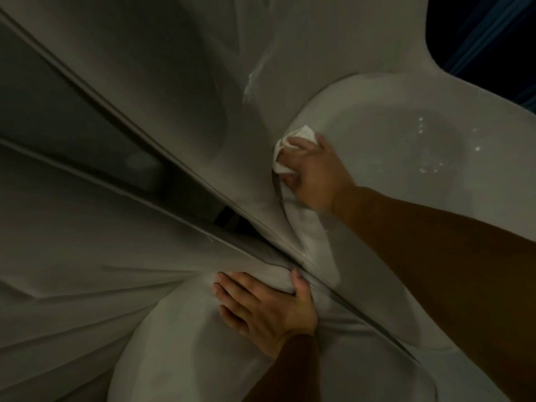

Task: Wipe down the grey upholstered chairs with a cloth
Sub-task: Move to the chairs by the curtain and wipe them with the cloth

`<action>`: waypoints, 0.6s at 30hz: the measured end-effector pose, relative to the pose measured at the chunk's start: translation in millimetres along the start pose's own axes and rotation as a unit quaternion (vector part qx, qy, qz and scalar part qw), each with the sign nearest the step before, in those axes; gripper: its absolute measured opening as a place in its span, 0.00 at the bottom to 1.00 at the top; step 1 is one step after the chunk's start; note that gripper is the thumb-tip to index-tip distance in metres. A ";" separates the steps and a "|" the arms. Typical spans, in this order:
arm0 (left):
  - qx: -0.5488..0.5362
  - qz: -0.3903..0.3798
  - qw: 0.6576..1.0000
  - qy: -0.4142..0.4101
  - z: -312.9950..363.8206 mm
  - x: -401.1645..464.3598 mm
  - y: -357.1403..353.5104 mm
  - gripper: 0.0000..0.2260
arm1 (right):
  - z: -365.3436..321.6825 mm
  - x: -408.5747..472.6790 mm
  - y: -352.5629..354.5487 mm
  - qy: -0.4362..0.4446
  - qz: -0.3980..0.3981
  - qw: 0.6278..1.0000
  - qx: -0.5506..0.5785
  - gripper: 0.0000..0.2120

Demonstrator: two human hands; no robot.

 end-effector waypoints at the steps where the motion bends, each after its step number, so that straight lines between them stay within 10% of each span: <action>1: 0.002 0.000 1.000 0.003 -0.7 0.1 0.3 0.48 | -6.0 -5.6 -4.7 0.011 -0.020 1.000 -0.001 0.19; 6: -0.006 -0.011 1.000 0.007 3.3 -0.1 6.7 0.48 | -29.9 -43.3 -9.1 0.071 -0.103 0.992 0.026 0.14; 10: -0.018 -0.001 1.000 0.009 3.4 -2.5 15.5 0.47 | -12.6 -90.3 6.1 -0.048 -0.148 0.969 0.190 0.13; 13: -0.026 -0.009 1.000 0.009 6.7 -2.7 14.4 0.47 | 29.4 -104.3 63.6 -0.133 0.019 0.914 0.384 0.05; 18: -0.023 -0.014 1.000 -0.004 5.6 -2.8 11.5 0.47 | 100.2 -71.8 147.8 -0.198 0.271 0.884 0.325 0.11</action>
Point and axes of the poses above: each hand's wrist, its own x-axis towards the middle knuckle, its own y-axis out of the back of the hand, z = x × y, the point moved 9 cm from there along x, towards the middle knuckle, and after that the axes turned 12 degrees about x, right-handed, at the moved point
